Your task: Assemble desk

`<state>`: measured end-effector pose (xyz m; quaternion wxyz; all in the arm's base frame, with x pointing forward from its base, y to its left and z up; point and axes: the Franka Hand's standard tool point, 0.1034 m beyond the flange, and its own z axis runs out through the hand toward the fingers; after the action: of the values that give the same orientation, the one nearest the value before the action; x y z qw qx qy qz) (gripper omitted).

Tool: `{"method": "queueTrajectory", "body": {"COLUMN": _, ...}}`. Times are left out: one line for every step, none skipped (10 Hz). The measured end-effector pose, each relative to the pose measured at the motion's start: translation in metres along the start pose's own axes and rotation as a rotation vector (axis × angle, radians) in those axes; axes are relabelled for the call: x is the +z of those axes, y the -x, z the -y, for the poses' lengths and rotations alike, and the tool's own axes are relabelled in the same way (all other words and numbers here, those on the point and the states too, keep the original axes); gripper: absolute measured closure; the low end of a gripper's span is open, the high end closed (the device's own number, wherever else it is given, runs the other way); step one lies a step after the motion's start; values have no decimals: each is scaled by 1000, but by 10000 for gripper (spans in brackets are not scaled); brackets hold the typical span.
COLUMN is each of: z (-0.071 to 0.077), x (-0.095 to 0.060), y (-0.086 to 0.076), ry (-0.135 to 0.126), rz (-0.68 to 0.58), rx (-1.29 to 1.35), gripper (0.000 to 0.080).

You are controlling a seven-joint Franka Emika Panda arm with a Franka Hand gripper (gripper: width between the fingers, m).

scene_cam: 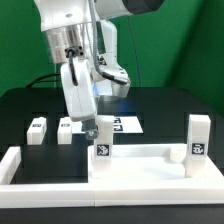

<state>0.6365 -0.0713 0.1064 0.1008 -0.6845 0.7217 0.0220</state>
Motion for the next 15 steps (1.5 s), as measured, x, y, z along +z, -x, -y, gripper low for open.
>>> {"method": "queueTrajectory", "body": {"z": 1, "x": 1, "y": 5, "ry": 4, "rz": -23, "rx": -215, "gripper": 190}}
{"method": "queueTrajectory", "body": {"z": 2, "x": 1, "y": 17, "ry": 5, "rz": -27, "rx": -400, "gripper": 190}}
{"method": "queueTrajectory", "body": {"z": 5, "x": 0, "y": 23, "ry": 4, "rz": -26, "rx": -535, "gripper": 159}}
{"method": "queueTrajectory", "body": {"z": 4, "x": 0, "y": 21, "ry": 5, "rz": -27, "rx": -573, "gripper": 159}}
{"method": "queueTrajectory", "body": {"z": 4, "x": 0, "y": 20, "ry": 10, "rz": -30, "rx": -665, "gripper": 151}}
{"method": "queueTrajectory", "body": {"z": 4, "x": 0, "y": 20, "ry": 12, "rz": -32, "rx": -725, "gripper": 151}}
{"method": "queueTrajectory", "body": {"z": 4, "x": 0, "y": 18, "ry": 16, "rz": -35, "rx": -792, "gripper": 150}}
{"method": "queueTrajectory", "body": {"z": 4, "x": 0, "y": 15, "ry": 40, "rz": -58, "rx": -1054, "gripper": 150}}
{"method": "queueTrajectory", "body": {"z": 4, "x": 0, "y": 17, "ry": 51, "rz": -57, "rx": -1179, "gripper": 150}}
{"method": "queueTrajectory", "body": {"z": 6, "x": 0, "y": 22, "ry": 51, "rz": -52, "rx": -1236, "gripper": 150}}
{"method": "queueTrajectory", "body": {"z": 6, "x": 0, "y": 21, "ry": 50, "rz": -53, "rx": -1209, "gripper": 171}}
{"method": "queueTrajectory", "body": {"z": 6, "x": 0, "y": 21, "ry": 49, "rz": -53, "rx": -1184, "gripper": 299}}
{"method": "queueTrajectory", "body": {"z": 6, "x": 0, "y": 21, "ry": 49, "rz": -54, "rx": -1180, "gripper": 299}}
{"method": "queueTrajectory", "body": {"z": 5, "x": 0, "y": 18, "ry": 51, "rz": -57, "rx": -1124, "gripper": 473}}
{"method": "queueTrajectory", "body": {"z": 4, "x": 0, "y": 15, "ry": 50, "rz": -61, "rx": -1006, "gripper": 495}}
